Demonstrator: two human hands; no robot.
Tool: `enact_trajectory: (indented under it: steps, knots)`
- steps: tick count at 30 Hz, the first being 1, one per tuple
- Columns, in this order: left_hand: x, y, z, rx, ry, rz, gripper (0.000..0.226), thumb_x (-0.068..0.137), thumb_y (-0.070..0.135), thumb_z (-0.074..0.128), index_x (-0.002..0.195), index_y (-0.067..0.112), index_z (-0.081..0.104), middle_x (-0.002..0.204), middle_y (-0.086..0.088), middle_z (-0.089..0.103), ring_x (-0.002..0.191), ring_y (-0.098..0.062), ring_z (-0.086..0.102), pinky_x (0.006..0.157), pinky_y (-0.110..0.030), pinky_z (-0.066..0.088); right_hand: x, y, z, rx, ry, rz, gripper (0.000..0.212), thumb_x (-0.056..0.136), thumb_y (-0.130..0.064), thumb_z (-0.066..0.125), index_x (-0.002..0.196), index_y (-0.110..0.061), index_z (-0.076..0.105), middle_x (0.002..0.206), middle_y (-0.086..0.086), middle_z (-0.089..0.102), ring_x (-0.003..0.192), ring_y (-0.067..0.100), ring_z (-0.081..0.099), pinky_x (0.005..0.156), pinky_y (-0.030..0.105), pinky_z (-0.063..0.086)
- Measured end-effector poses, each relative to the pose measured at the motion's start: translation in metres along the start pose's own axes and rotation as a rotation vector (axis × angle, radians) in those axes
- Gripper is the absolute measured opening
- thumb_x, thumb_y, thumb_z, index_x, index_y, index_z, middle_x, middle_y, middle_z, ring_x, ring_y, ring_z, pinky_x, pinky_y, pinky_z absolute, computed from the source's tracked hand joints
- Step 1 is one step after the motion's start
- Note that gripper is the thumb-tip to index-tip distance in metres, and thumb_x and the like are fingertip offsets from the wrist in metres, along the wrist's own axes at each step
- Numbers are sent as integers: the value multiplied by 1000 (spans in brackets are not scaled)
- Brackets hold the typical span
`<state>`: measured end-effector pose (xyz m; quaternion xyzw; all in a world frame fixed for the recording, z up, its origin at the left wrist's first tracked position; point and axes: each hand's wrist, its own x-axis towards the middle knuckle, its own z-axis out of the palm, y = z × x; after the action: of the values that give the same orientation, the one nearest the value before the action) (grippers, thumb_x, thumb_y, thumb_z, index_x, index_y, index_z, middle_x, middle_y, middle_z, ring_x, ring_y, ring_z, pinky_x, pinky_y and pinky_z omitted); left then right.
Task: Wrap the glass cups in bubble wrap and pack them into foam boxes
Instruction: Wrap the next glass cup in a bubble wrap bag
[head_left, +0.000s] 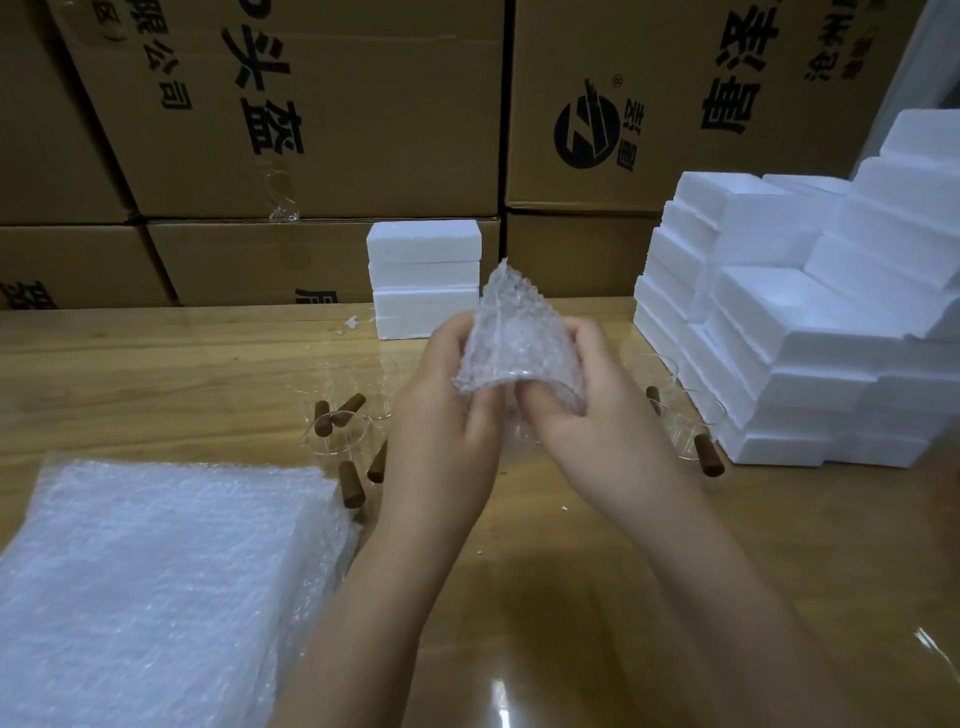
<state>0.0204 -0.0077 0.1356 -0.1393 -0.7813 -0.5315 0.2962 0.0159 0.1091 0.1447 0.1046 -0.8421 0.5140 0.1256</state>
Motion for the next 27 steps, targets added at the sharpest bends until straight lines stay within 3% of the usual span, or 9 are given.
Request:
enact_trajectory:
  steps: [2, 4, 7, 11, 15, 18, 21, 24, 27]
  knots:
    - [-1, -2, 2, 58, -44, 8, 37, 78, 28, 51, 115, 32, 51, 91, 32, 59, 82, 13, 54, 59, -4, 39, 1, 2, -2, -79, 95, -54, 34, 87, -16, 56, 103, -41, 40, 88, -17, 58, 75, 1, 55, 51, 15, 39]
    - [-2, 0, 1, 233, -53, 63, 65, 75, 34, 56, 137, 26, 39, 120, 24, 54, 99, 10, 49, 63, -4, 39, 2, 3, -5, -235, 163, -119, 40, 81, -13, 61, 100, -40, 39, 92, -16, 54, 75, 5, 52, 53, 23, 34]
    - [-4, 3, 0, 553, -86, 258, 83, 71, 17, 68, 145, 12, 31, 142, -4, 46, 113, -9, 50, 61, 0, 34, 1, 4, -6, -448, 226, -197, 44, 76, -12, 65, 106, -36, 43, 96, -18, 46, 75, 11, 45, 53, 19, 29]
    - [-5, 0, 3, 577, -88, 149, 75, 73, -1, 69, 141, 0, 37, 119, -14, 63, 81, -29, 64, 50, -8, 23, -1, 2, -2, -552, 285, -331, 53, 65, -3, 69, 113, -20, 54, 100, -4, 53, 79, 18, 50, 50, 24, 25]
    - [-2, -9, 1, 425, -85, -15, 61, 84, 7, 53, 140, 20, 34, 77, 7, 57, 58, -13, 50, 47, -19, 32, -1, -2, 0, -487, 310, -409, 54, 60, -4, 60, 113, -13, 59, 100, 3, 56, 80, 15, 48, 56, 22, 30]
    - [1, -13, -2, 367, -22, -50, 41, 86, 5, 49, 124, 18, 46, 70, 16, 51, 61, -2, 51, 48, -22, 38, 2, -2, -2, -420, 195, -374, 53, 72, -17, 64, 124, -20, 55, 110, -3, 55, 98, 15, 52, 82, 37, 42]
    - [3, -15, -5, 275, 29, -115, 34, 87, 9, 48, 118, 21, 50, 76, 15, 56, 66, -1, 54, 53, -25, 44, 0, -4, -5, -336, 3, -277, 65, 80, -46, 60, 138, -32, 36, 125, -13, 45, 115, 10, 45, 100, 42, 38]
    - [3, -13, -1, 191, 51, -187, 32, 78, 21, 45, 109, 27, 52, 75, 11, 60, 66, -4, 57, 53, -28, 48, -2, -1, -1, -372, -9, -243, 66, 84, -43, 58, 141, -32, 27, 126, -12, 51, 114, 12, 49, 94, 37, 39]
    - [0, -11, 7, 76, 60, -243, 25, 73, 29, 42, 96, 28, 52, 70, 7, 62, 61, -7, 60, 56, -40, 53, -2, 0, 4, -403, 151, -280, 53, 80, -21, 63, 129, -22, 43, 95, -8, 59, 87, 19, 52, 76, 35, 36]
